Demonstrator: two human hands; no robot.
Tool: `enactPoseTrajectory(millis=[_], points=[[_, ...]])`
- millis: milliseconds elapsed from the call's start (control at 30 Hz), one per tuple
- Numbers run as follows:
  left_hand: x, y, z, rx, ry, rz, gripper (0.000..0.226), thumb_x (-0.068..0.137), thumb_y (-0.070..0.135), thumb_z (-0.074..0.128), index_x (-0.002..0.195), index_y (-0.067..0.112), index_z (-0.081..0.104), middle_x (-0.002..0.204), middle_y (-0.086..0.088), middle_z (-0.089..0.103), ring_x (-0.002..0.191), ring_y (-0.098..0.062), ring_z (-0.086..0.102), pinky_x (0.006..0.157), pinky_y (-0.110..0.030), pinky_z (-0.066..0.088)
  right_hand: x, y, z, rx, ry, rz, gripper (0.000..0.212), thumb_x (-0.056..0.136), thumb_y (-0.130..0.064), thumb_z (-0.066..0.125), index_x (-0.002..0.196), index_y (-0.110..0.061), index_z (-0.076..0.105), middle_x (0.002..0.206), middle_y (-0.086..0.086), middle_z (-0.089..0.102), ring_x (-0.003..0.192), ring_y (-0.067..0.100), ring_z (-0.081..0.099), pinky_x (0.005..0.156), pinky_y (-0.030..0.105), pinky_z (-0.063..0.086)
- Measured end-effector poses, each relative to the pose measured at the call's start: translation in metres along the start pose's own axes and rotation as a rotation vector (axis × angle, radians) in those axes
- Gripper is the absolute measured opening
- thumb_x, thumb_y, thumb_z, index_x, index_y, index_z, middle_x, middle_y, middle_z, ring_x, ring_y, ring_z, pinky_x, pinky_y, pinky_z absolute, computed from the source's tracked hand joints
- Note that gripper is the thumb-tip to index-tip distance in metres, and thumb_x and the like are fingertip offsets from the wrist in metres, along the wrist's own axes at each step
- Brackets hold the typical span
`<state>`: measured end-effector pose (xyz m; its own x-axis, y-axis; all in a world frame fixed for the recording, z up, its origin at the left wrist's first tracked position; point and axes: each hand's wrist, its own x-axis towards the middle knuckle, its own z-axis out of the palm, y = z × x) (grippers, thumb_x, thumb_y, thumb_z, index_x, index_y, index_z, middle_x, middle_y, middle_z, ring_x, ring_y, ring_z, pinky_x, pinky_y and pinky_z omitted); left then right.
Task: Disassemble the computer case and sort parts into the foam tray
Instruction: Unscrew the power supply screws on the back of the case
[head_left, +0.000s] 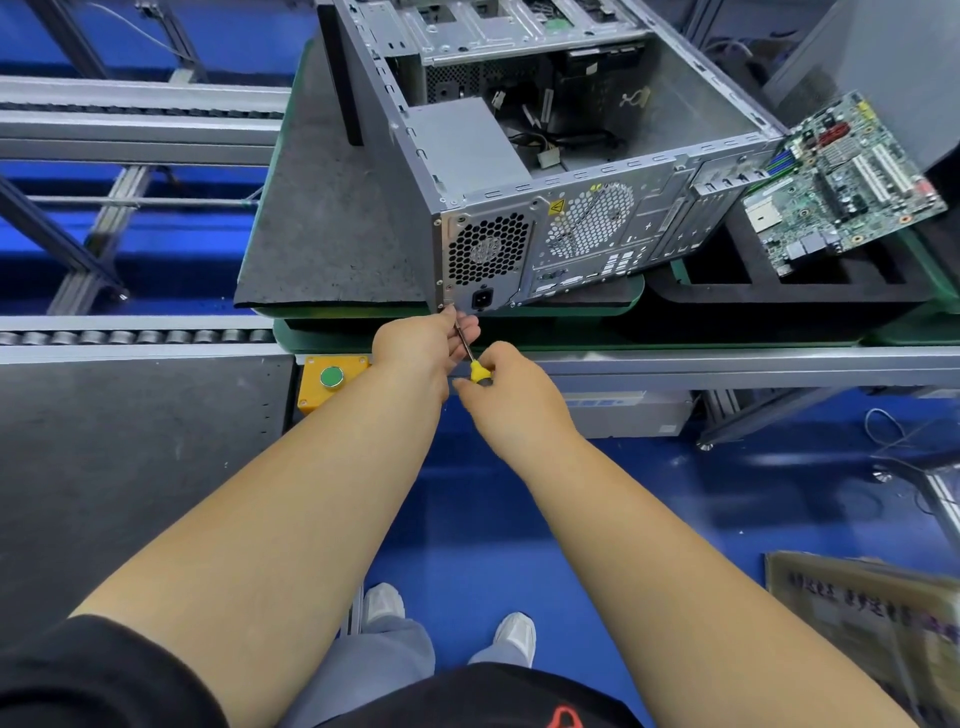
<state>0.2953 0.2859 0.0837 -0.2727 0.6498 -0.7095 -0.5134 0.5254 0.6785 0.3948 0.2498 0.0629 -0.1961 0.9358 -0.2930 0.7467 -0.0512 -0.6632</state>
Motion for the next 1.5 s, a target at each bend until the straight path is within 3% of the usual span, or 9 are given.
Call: enactPoseTrajectory(millis=[133,200,333,600,833,1033,1233,1367,1500], points=[[-0.002,0.002,0.002,-0.018,0.002,-0.017,0.026,0.104,0.017,0.042,0.088,0.006,0.058,0.130,-0.012,0.062,0.121,-0.018,0.059,0.072,-0.017,0.051,0.000,-0.001,-0.007,0.523,-0.184,0.260,0.029,0.100,-0.042,0.048,0.089,-0.018,0.061,0.063,-0.003,0.063,0.056,0.014,0.045,0.048,0.025,0.035],[-0.002,0.001,0.001,-0.014,0.012,-0.006,0.024,0.104,0.018,0.042,0.095,0.006,0.061,0.128,-0.011,0.064,0.119,-0.018,0.061,0.061,-0.011,0.050,-0.002,0.003,-0.009,0.741,-0.264,0.355,0.038,0.104,-0.040,0.040,0.090,-0.014,0.065,0.057,-0.001,0.064,0.049,0.011,0.048,0.052,0.027,0.034],[0.000,-0.001,0.000,-0.014,0.024,0.015,0.021,0.104,0.018,0.045,0.109,0.007,0.061,0.121,-0.010,0.067,0.111,-0.016,0.065,0.057,-0.011,0.049,-0.004,0.012,-0.010,0.876,-0.310,0.406,0.042,0.106,-0.037,0.039,0.093,-0.011,0.070,0.062,0.001,0.067,0.050,0.009,0.052,0.056,0.025,0.037],[0.001,-0.005,-0.005,-0.036,0.008,0.040,0.023,0.103,0.017,0.046,0.090,0.006,0.062,0.110,-0.010,0.068,0.108,-0.019,0.066,0.065,-0.016,0.053,-0.004,0.004,-0.009,0.653,-0.215,0.335,0.030,0.101,-0.041,0.051,0.090,-0.018,0.065,0.058,-0.007,0.064,0.059,0.011,0.050,0.046,0.022,0.038],[0.004,-0.005,-0.005,-0.019,-0.009,0.051,0.026,0.103,0.018,0.045,0.082,0.011,0.058,0.086,-0.003,0.066,0.071,-0.007,0.062,0.068,-0.016,0.051,-0.005,0.007,-0.008,0.455,-0.064,0.226,0.027,0.096,-0.043,0.055,0.088,-0.018,0.061,0.060,-0.008,0.063,0.056,0.009,0.051,0.044,0.021,0.039],[0.001,-0.007,-0.007,-0.035,0.003,0.060,0.020,0.101,0.017,0.052,0.109,0.003,0.063,0.108,-0.010,0.071,0.079,-0.011,0.067,0.061,-0.016,0.053,-0.006,0.006,-0.001,0.037,0.070,0.072,0.027,0.094,-0.045,0.056,0.080,-0.025,0.044,0.074,-0.003,0.061,0.067,0.020,0.057,0.057,0.035,0.046],[-0.006,-0.001,0.000,-0.024,-0.007,0.023,0.024,0.102,0.017,0.049,0.080,0.009,0.056,0.123,-0.014,0.066,0.113,-0.020,0.064,0.079,-0.023,0.053,-0.008,0.005,-0.001,-0.290,0.245,-0.073,0.027,0.093,-0.038,0.059,0.088,-0.022,0.037,0.073,-0.005,0.050,0.063,0.019,0.046,0.047,0.029,0.024],[-0.006,0.001,0.002,-0.026,0.006,-0.005,0.027,0.102,0.018,0.047,0.077,0.010,0.054,0.126,-0.012,0.064,0.117,-0.018,0.062,0.077,-0.021,0.052,0.000,0.005,-0.004,0.014,0.055,0.061,0.028,0.090,-0.043,0.061,0.084,-0.023,0.043,0.072,-0.006,0.053,0.060,0.014,0.048,0.051,0.029,0.034],[-0.004,0.001,0.002,-0.050,0.009,-0.017,0.026,0.102,0.017,0.049,0.077,0.009,0.054,0.125,-0.013,0.065,0.116,-0.019,0.062,0.067,-0.018,0.054,0.000,0.007,-0.007,0.696,-0.225,0.304,0.031,0.099,-0.042,0.052,0.087,-0.013,0.058,0.070,0.007,0.059,0.057,0.018,0.053,0.055,0.027,0.044]])
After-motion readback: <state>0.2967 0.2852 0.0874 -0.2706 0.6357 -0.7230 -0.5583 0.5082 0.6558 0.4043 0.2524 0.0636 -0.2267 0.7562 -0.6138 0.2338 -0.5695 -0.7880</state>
